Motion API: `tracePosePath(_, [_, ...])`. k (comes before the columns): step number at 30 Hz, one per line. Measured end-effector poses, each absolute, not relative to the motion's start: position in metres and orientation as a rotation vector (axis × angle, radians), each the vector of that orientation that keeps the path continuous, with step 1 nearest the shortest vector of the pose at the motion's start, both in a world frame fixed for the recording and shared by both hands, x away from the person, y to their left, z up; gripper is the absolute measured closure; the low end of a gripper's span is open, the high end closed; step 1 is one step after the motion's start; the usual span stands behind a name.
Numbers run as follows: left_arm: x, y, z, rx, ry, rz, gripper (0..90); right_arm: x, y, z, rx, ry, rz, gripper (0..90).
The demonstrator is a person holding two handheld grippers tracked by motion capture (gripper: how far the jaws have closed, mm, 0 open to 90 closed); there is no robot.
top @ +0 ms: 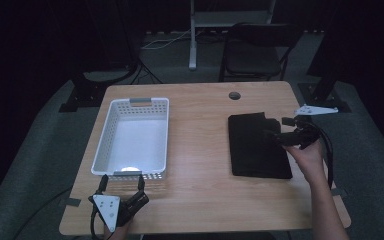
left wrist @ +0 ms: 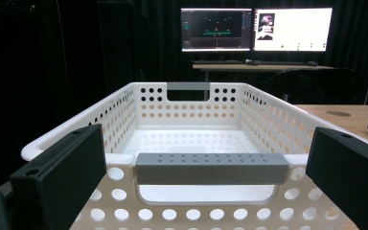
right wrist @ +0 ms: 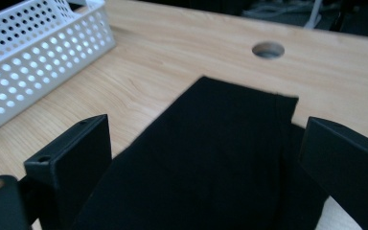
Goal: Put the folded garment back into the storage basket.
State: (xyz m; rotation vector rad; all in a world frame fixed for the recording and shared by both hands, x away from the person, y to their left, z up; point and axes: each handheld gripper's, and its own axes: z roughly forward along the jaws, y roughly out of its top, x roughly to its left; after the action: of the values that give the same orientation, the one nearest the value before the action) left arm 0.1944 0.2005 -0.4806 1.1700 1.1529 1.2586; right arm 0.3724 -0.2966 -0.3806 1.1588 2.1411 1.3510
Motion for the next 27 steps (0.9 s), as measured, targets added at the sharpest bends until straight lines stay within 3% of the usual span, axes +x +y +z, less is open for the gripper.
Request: tracePosePath(27, [0.195, 0.2, -0.481, 1.17, 1.153, 1.258, 1.3, 0.425, -0.309, -0.429, 1.441, 2.195, 1.162, 3.9])
